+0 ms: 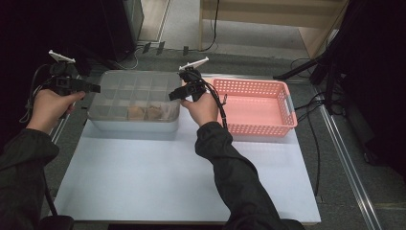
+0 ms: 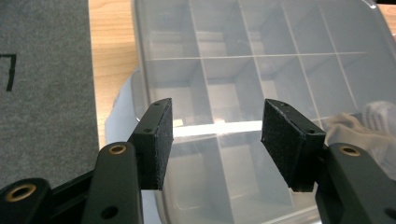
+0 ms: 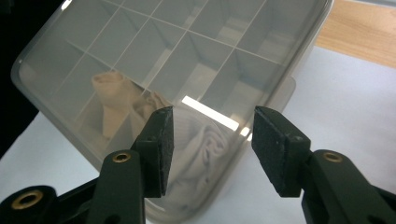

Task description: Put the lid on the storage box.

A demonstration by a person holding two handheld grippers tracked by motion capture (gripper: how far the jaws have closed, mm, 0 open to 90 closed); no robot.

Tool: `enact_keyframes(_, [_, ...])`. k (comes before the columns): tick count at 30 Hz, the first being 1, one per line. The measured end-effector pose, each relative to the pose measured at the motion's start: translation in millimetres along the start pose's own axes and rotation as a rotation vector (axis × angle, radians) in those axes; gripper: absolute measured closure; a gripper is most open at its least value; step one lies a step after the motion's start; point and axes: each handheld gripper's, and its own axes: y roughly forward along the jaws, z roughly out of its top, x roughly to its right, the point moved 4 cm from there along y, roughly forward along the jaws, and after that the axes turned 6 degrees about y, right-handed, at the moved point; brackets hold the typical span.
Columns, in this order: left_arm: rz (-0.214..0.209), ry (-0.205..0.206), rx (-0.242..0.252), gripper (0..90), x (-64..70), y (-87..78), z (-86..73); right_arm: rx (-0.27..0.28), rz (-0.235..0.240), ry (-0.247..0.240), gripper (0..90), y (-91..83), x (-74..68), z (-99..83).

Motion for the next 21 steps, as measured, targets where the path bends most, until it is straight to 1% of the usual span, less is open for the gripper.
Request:
enact_keyframes(2, [-0.002,0.013,-0.001,44.2,5.4,-0.4,-4.4,0.002,-0.004,-0.029,49.3,-3.9,1.8,-3.3])
enact_keyframes(4, [-0.001,0.032,0.003,44.1,10.6,-0.6,-9.2,0.012,0.002,-0.047,49.1,-8.5,3.8,-7.2])
enact_keyframes(7, [-0.023,0.034,0.012,43.1,18.1,-1.2,-16.0,0.025,0.019,-0.056,49.1,-15.3,5.9,-13.2])
enact_keyframes(9, [-0.035,0.042,0.017,42.1,24.4,-1.8,-20.3,0.022,0.026,-0.067,49.1,-19.0,6.8,-17.5])
enact_keyframes(13, [-0.063,0.059,0.022,40.3,38.0,-3.3,-28.3,0.043,0.049,-0.090,49.0,-27.9,9.1,-28.4])
enact_keyframes(14, [-0.056,0.066,0.025,40.1,40.8,-3.1,-29.9,0.046,0.057,-0.100,48.7,-30.1,9.8,-31.1])
enact_keyframes(16, [-0.061,0.073,0.014,39.6,46.3,-2.0,-33.1,0.051,0.053,-0.119,48.7,-34.4,11.3,-37.1])
enact_keyframes(19, [-0.075,0.085,0.019,38.6,56.2,-3.5,-37.4,0.048,0.064,-0.124,48.6,-40.7,14.1,-45.8])
enact_keyframes(21, [-0.082,0.100,0.026,38.4,63.6,-5.2,-40.2,0.055,0.074,-0.130,48.3,-44.7,14.9,-50.2])
